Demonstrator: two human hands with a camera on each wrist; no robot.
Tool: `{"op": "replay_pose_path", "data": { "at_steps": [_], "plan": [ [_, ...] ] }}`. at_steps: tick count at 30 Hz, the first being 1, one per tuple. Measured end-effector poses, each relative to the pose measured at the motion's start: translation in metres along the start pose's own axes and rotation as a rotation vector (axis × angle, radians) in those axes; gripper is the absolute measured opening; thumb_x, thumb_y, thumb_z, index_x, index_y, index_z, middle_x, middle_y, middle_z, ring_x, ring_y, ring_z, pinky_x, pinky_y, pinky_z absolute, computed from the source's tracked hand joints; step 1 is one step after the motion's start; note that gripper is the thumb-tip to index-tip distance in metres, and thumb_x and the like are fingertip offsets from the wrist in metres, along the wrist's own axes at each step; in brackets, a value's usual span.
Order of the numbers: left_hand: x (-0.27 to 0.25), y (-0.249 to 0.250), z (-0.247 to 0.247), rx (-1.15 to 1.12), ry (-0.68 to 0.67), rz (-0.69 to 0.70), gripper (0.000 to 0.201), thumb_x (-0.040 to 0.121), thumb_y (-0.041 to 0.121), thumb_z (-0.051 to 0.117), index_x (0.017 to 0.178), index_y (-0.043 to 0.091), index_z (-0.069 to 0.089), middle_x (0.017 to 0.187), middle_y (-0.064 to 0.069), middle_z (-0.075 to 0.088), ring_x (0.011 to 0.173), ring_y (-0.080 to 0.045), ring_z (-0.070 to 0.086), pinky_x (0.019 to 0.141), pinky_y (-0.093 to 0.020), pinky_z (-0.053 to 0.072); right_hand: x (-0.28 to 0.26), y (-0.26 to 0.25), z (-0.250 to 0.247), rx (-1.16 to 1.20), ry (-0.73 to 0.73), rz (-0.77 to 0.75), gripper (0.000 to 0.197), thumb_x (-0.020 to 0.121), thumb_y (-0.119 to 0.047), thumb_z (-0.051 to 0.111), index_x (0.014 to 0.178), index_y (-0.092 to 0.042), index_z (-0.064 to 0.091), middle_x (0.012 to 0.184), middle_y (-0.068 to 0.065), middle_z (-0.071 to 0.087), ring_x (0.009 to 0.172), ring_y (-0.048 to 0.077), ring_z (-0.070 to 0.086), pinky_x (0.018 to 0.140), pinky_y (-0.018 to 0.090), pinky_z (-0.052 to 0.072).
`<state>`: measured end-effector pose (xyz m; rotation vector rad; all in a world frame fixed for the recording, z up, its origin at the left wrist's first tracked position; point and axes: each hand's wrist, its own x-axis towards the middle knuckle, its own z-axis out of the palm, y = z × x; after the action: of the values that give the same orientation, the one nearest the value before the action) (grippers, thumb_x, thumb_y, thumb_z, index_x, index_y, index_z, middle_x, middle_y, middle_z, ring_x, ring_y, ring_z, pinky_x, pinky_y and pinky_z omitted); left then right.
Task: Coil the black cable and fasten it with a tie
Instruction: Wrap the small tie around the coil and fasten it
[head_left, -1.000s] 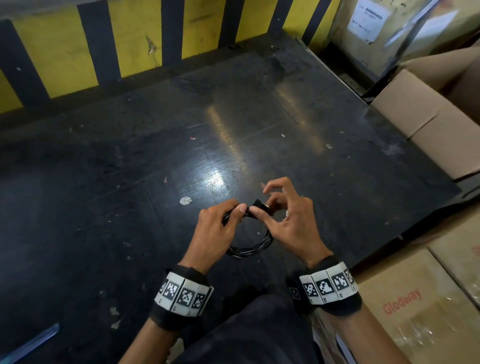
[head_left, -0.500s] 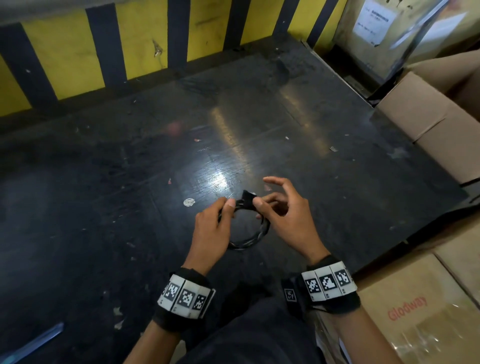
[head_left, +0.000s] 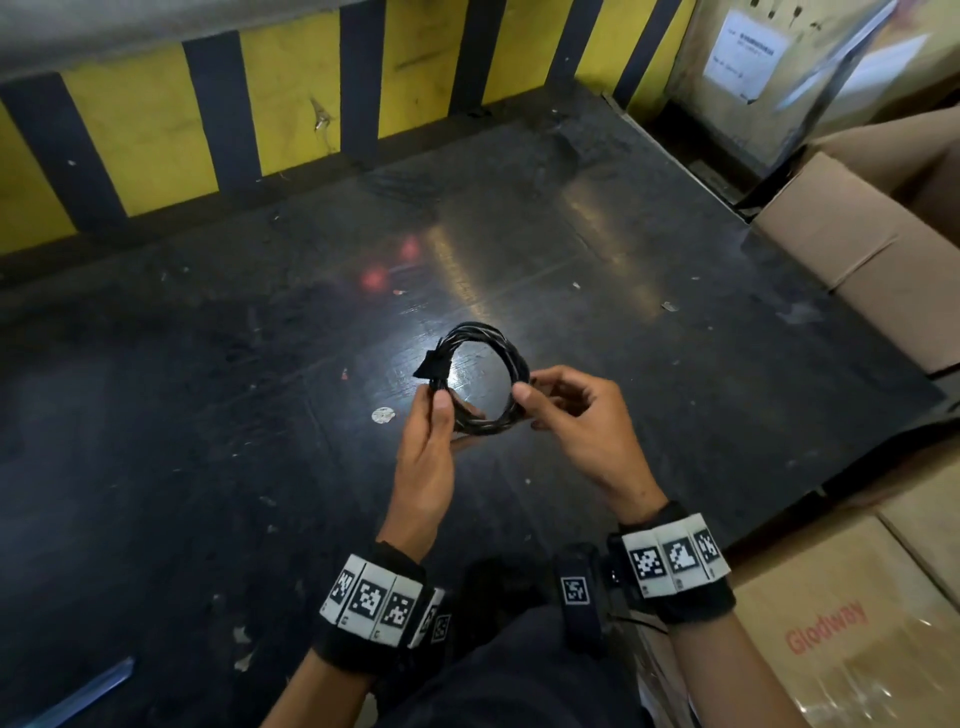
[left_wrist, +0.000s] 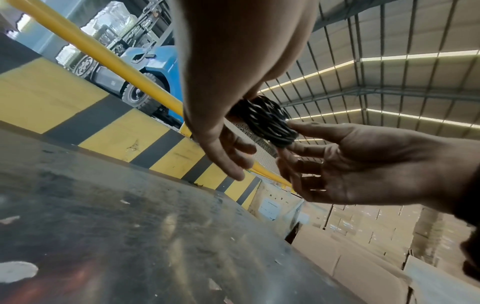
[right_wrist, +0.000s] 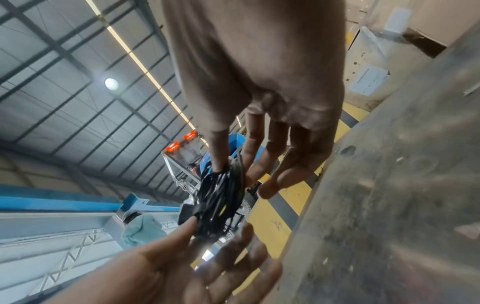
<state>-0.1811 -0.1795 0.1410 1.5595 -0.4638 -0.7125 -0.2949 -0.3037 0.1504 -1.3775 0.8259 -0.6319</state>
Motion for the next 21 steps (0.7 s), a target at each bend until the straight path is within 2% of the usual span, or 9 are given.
{"op": "replay_pose_path", "data": {
  "at_steps": [2,4,5,8,11,14,16,18,21],
  "plan": [
    [0.000,0.004,-0.003,0.075,-0.075,0.057,0.020,0.107,0.029,0.048,0.106,0.036,0.066,0.096,0.024,0.075,0.098,-0.005,0.071,0.094,-0.038,0.058,0.002,-0.003,-0.001,0.104,0.090,-0.017,0.015,0.088,-0.011,0.076,0.101,-0.004,0.077,0.083,0.009,0.079,0.074,0.012,0.074,0.068,0.024,0.060],
    [0.001,0.007,-0.009,0.149,-0.163,0.092,0.018,0.101,0.034,0.057,0.113,0.028,0.070,0.106,0.012,0.076,0.105,-0.011,0.070,0.099,-0.039,0.056,0.003,-0.007,-0.003,0.163,0.129,-0.054,0.023,0.090,-0.007,0.073,0.111,0.004,0.075,0.091,0.019,0.080,0.077,0.021,0.076,0.072,0.026,0.062],
    [0.001,0.008,-0.014,0.186,-0.210,0.099,0.028,0.096,0.040,0.061,0.116,0.024,0.071,0.111,0.004,0.076,0.107,-0.015,0.070,0.102,-0.039,0.054,0.003,-0.008,-0.005,0.153,0.134,-0.083,0.024,0.091,-0.007,0.072,0.113,0.004,0.074,0.092,0.020,0.080,0.078,0.023,0.077,0.074,0.027,0.063],
    [0.004,0.011,-0.030,0.172,-0.273,0.078,0.051,0.083,0.048,0.061,0.128,0.025,0.066,0.120,-0.005,0.072,0.113,-0.019,0.066,0.103,-0.034,0.050,0.003,-0.010,-0.011,0.003,0.099,-0.204,0.023,0.094,-0.008,0.069,0.115,-0.002,0.075,0.090,0.013,0.079,0.079,0.025,0.077,0.078,0.027,0.061],
    [0.009,0.020,-0.044,0.122,-0.292,0.098,0.059,0.082,0.047,0.062,0.139,0.031,0.058,0.127,-0.004,0.068,0.117,-0.015,0.065,0.103,-0.029,0.049,0.001,-0.010,-0.017,-0.175,0.005,-0.316,0.025,0.093,-0.009,0.070,0.117,-0.003,0.075,0.088,0.006,0.076,0.073,0.012,0.072,0.076,0.020,0.056],
    [0.016,0.029,-0.044,0.300,-0.339,0.162,0.053,0.086,0.049,0.066,0.136,0.033,0.064,0.120,0.005,0.073,0.108,-0.011,0.068,0.095,-0.024,0.052,-0.001,-0.012,-0.017,-0.306,-0.099,-0.405,0.025,0.093,-0.010,0.071,0.117,-0.005,0.076,0.084,0.002,0.073,0.070,0.012,0.068,0.073,0.018,0.053],
    [0.016,0.034,-0.038,0.422,-0.351,0.230,0.042,0.090,0.043,0.072,0.129,0.028,0.071,0.106,0.009,0.078,0.094,-0.013,0.072,0.087,-0.030,0.057,-0.003,-0.013,-0.016,-0.337,-0.136,-0.429,0.025,0.092,-0.013,0.072,0.116,-0.006,0.076,0.085,0.001,0.075,0.070,0.013,0.069,0.072,0.019,0.053],
    [0.017,0.035,-0.034,0.431,-0.317,0.259,0.035,0.089,0.041,0.070,0.119,0.025,0.078,0.086,0.006,0.079,0.077,-0.018,0.071,0.076,-0.036,0.058,-0.004,-0.014,-0.013,-0.331,-0.127,-0.403,0.027,0.091,-0.016,0.074,0.117,-0.009,0.076,0.086,0.002,0.078,0.070,0.013,0.071,0.073,0.021,0.055],
    [0.016,0.031,-0.033,0.354,-0.231,0.249,0.033,0.086,0.041,0.068,0.109,0.021,0.081,0.076,0.003,0.079,0.067,-0.010,0.066,0.068,-0.035,0.054,-0.007,-0.013,-0.008,-0.215,-0.040,-0.288,0.032,0.086,-0.018,0.080,0.117,-0.011,0.075,0.086,0.001,0.080,0.071,0.014,0.076,0.078,0.026,0.060]
  ]
}}
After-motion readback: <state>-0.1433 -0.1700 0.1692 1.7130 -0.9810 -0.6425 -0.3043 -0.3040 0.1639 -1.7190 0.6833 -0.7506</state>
